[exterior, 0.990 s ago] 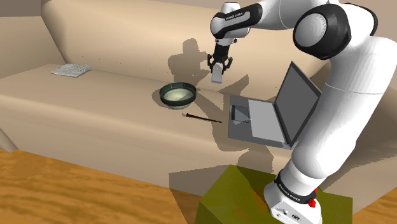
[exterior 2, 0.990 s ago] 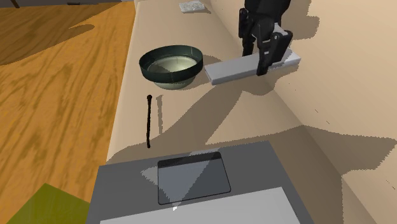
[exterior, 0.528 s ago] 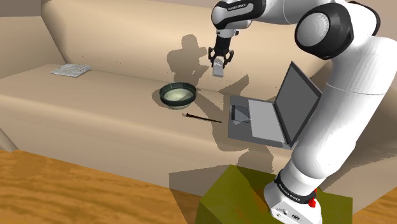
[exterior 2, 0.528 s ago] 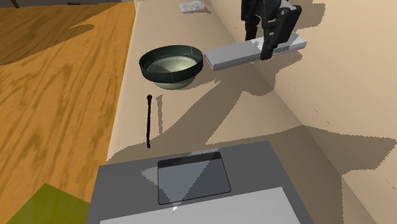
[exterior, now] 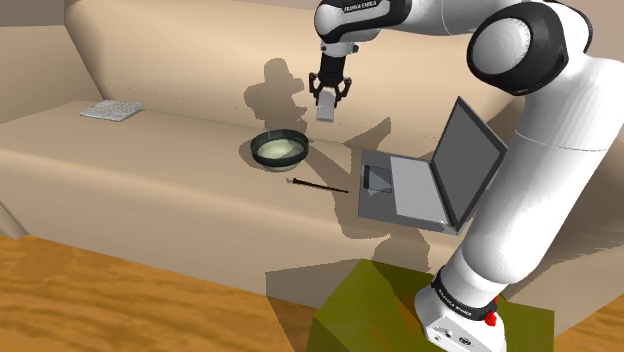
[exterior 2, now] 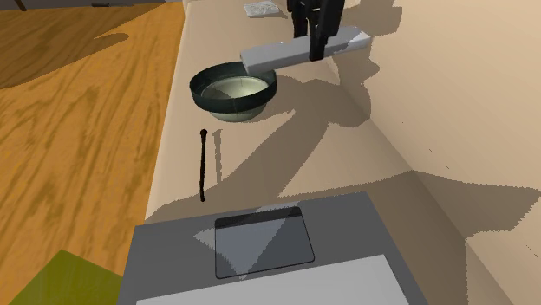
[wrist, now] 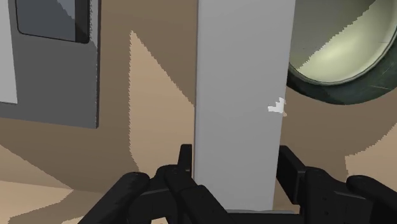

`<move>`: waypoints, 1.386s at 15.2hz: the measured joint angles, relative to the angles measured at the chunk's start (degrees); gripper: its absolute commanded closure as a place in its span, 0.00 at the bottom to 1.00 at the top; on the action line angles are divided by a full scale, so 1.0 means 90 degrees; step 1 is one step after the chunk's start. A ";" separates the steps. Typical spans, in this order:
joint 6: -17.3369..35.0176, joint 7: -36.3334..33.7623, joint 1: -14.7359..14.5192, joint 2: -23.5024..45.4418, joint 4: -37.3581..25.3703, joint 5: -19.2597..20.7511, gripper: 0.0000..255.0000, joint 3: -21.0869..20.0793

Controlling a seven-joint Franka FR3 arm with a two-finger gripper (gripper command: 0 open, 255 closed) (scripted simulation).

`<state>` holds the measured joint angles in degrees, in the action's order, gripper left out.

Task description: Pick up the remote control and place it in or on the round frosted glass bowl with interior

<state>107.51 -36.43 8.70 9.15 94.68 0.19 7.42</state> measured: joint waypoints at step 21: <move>0.0442 -0.1850 -0.1071 0.0576 -0.0081 0.0227 1.00 -0.0699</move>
<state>111.49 -53.09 -0.93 14.33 93.95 2.23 1.13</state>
